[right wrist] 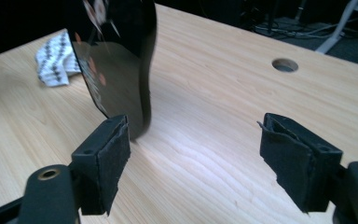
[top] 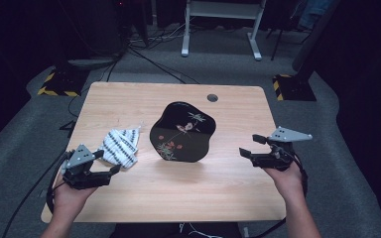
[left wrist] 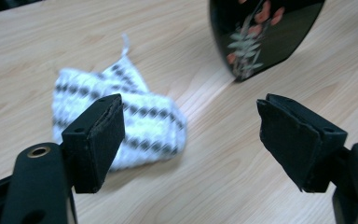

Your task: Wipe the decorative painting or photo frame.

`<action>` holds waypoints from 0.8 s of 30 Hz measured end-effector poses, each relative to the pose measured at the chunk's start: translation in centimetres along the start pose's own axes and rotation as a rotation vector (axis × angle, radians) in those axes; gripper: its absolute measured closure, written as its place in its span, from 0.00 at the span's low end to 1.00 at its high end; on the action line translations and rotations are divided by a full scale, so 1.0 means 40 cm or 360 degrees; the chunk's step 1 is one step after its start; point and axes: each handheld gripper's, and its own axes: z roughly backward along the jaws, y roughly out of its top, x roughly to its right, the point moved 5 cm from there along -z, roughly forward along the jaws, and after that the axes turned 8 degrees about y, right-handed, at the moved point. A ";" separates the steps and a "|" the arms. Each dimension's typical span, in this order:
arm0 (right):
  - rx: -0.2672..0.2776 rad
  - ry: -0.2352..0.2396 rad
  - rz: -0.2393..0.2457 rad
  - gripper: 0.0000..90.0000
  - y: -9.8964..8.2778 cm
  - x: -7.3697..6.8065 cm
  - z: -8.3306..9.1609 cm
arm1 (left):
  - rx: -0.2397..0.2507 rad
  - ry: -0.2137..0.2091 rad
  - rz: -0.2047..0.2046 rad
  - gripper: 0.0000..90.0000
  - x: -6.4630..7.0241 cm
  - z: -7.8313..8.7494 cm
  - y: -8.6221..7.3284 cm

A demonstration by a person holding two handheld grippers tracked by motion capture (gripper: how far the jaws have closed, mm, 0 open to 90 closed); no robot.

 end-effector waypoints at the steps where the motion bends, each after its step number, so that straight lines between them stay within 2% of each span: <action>1: -0.0006 -0.0010 -0.0006 0.28 -0.010 0.004 -0.001 | -0.0011 0.0012 0.0004 0.25 -0.006 -0.001 -0.010; 6: -0.0059 -0.0026 -0.0043 0.27 -0.060 0.022 -0.016 | -0.0078 0.0057 -0.0013 0.25 -0.030 -0.013 -0.060; 7: -0.0059 -0.0026 -0.0043 0.27 -0.060 0.022 -0.016 | -0.0078 0.0057 -0.0013 0.25 -0.030 -0.013 -0.060; 11: -0.0112 -0.0085 -0.0040 0.27 -0.098 0.039 -0.028 | -0.0185 0.0076 -0.0053 0.25 -0.043 -0.037 -0.097; 16: -0.0208 -0.0105 -0.0057 0.28 -0.147 0.055 -0.053 | -0.0318 0.0066 -0.0086 0.25 -0.045 -0.061 -0.122; 24: -0.0374 -0.0092 -0.0095 0.28 -0.209 0.067 -0.105 | -0.0456 0.0017 -0.0067 0.25 -0.051 -0.089 -0.155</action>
